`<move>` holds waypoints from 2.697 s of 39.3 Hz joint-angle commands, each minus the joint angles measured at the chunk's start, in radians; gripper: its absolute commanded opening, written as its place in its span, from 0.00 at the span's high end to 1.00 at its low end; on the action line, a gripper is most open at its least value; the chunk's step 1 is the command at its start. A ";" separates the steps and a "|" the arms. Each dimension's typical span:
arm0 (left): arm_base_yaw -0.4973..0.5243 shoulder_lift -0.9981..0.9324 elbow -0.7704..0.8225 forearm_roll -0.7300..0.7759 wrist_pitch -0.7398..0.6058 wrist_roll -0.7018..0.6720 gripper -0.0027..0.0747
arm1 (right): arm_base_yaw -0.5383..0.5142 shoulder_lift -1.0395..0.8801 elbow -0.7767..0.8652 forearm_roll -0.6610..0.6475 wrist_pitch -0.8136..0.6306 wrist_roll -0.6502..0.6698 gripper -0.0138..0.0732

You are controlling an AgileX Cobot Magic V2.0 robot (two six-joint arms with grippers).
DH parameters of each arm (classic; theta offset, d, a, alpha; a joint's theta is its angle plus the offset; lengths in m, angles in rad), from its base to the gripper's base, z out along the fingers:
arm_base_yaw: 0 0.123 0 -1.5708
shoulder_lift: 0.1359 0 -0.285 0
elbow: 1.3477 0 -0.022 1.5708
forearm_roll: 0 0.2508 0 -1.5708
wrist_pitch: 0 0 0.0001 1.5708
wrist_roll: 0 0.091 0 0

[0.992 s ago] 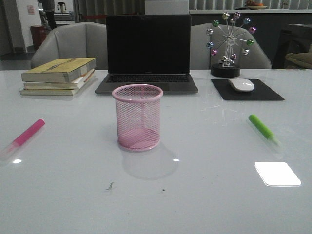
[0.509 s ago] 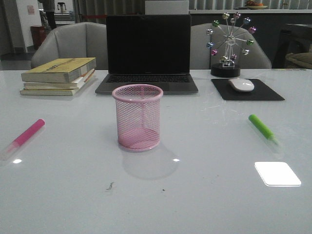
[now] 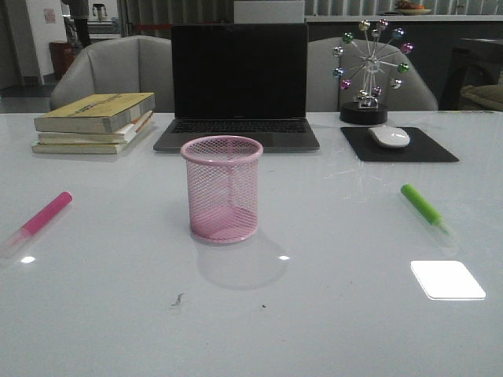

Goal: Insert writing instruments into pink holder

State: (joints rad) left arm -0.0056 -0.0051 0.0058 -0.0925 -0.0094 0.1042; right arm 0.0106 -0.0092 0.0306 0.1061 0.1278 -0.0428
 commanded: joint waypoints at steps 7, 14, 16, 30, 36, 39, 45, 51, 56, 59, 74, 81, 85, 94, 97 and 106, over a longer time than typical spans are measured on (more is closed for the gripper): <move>0.002 -0.022 0.002 -0.001 -0.120 -0.005 0.85 | -0.005 -0.019 0.001 0.002 -0.128 -0.002 0.78; 0.002 -0.022 -0.019 -0.001 -0.120 -0.005 0.85 | -0.005 -0.019 0.001 0.006 -0.199 -0.002 0.78; 0.002 -0.022 -0.041 -0.001 -0.120 -0.005 0.85 | -0.005 -0.019 0.001 0.006 -0.253 -0.002 0.78; 0.002 0.045 -0.292 0.079 -0.004 -0.003 0.85 | -0.005 -0.019 -0.209 0.040 -0.195 0.036 0.78; 0.002 0.188 -0.452 0.103 -0.004 -0.003 0.85 | -0.005 0.044 -0.361 0.009 -0.057 0.036 0.78; 0.002 0.267 -0.525 0.103 -0.018 -0.003 0.85 | -0.005 0.121 -0.418 0.009 -0.024 0.036 0.78; 0.002 0.393 -0.631 0.103 -0.039 -0.003 0.85 | -0.005 0.299 -0.499 0.009 -0.015 0.036 0.78; 0.000 0.516 -0.685 0.098 -0.023 -0.003 0.79 | -0.005 0.453 -0.554 0.009 -0.038 0.036 0.78; 0.000 0.609 -0.707 0.092 -0.024 -0.003 0.64 | -0.005 0.562 -0.562 0.009 -0.075 0.036 0.78; 0.000 0.650 -0.714 0.092 -0.029 -0.003 0.59 | -0.005 0.615 -0.562 0.009 -0.070 0.036 0.76; -0.051 0.813 -0.718 0.079 0.126 -0.003 0.49 | -0.005 0.808 -0.562 0.009 -0.022 0.036 0.40; -0.131 0.891 -0.718 0.078 0.094 -0.003 0.40 | -0.005 0.859 -0.562 0.009 -0.003 0.036 0.40; -0.159 0.920 -0.718 0.078 0.076 -0.003 0.40 | -0.005 0.876 -0.562 0.009 -0.002 0.036 0.40; -0.186 0.981 -0.716 0.059 0.072 -0.003 0.40 | -0.005 0.912 -0.564 0.009 0.005 0.034 0.40; -0.186 1.005 -0.716 0.059 0.072 -0.003 0.40 | -0.005 0.934 -0.578 0.009 0.045 0.033 0.40; -0.186 1.074 -0.718 0.000 0.074 -0.005 0.40 | -0.005 1.074 -0.716 0.007 0.242 -0.003 0.40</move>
State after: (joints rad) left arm -0.1841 1.0685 -0.6710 -0.0463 0.1491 0.1042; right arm 0.0106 1.0312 -0.6082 0.1202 0.3587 -0.0226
